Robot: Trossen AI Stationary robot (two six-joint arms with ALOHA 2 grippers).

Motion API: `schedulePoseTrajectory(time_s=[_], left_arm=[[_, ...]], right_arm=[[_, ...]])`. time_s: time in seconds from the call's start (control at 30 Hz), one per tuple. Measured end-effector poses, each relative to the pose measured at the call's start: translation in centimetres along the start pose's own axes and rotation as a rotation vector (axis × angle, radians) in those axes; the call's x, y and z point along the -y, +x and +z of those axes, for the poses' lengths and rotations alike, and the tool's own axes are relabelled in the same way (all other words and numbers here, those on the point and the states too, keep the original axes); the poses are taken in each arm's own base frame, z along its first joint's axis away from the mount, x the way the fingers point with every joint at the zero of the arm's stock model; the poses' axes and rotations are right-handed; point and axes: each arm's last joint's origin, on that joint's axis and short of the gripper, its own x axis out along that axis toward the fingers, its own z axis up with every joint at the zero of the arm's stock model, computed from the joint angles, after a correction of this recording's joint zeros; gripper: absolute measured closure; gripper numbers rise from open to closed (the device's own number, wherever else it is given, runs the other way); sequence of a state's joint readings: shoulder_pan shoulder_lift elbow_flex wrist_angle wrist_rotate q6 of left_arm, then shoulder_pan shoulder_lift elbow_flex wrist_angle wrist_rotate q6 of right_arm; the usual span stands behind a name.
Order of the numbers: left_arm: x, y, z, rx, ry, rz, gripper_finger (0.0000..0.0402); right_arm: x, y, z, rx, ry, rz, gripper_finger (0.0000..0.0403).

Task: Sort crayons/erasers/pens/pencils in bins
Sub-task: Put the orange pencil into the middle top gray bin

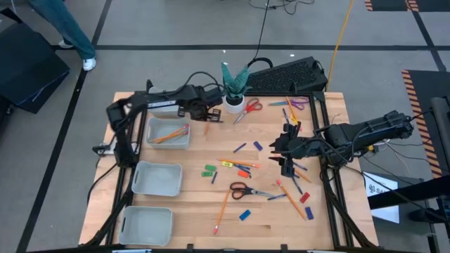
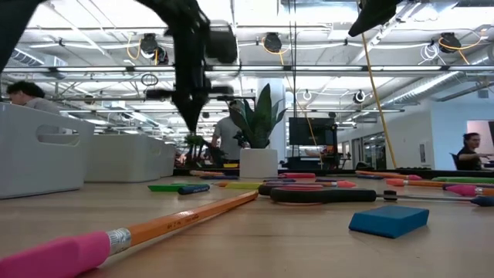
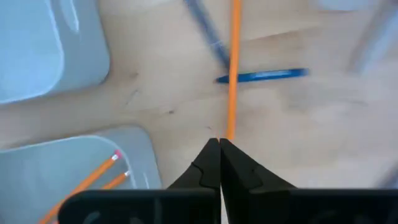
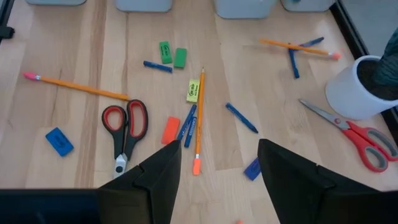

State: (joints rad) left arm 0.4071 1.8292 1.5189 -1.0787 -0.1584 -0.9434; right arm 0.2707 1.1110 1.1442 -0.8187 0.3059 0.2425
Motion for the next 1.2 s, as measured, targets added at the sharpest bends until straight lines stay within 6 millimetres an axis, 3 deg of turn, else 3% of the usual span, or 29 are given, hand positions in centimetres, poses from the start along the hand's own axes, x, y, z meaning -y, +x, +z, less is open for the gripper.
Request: schedulePoseTrajectory(time_s=[0.23,0.4,0.53,0.63,0.8,1.0,1.2], left_arm=[[-0.3,-7.5,-4.1,0.161,0.170,-0.130,0.0401],[0.4,-8.4,-5.7,0.209,0.221,-0.139,0.0385],[2.6,-6.8,-6.2,0.247,0.255,-0.162,0.0341],[4.3,-4.5,-6.0,0.229,0.261,-0.166,0.0296],[5.2,0.8,-4.9,0.105,0.199,-0.078,0.0237],[5.0,5.9,-3.2,0.008,0.172,0.007,0.0229],[3.9,7.5,-1.0,0.004,0.128,0.034,0.0249]], right_arm=[[-0.2,0.0,-0.1,-0.007,-0.001,0.025,0.0197],[-0.2,0.0,-0.1,-0.008,0.002,0.026,0.0197],[-0.2,0.0,-0.1,-0.008,0.000,0.026,0.0192],[-0.2,0.0,-0.1,-0.007,0.004,0.026,0.0185],[-0.2,0.0,-0.1,-0.009,0.052,0.026,0.0179],[-0.2,0.4,0.0,-0.018,0.056,0.019,0.0179],[-0.5,1.2,0.1,-0.041,0.050,0.012,0.0179]])
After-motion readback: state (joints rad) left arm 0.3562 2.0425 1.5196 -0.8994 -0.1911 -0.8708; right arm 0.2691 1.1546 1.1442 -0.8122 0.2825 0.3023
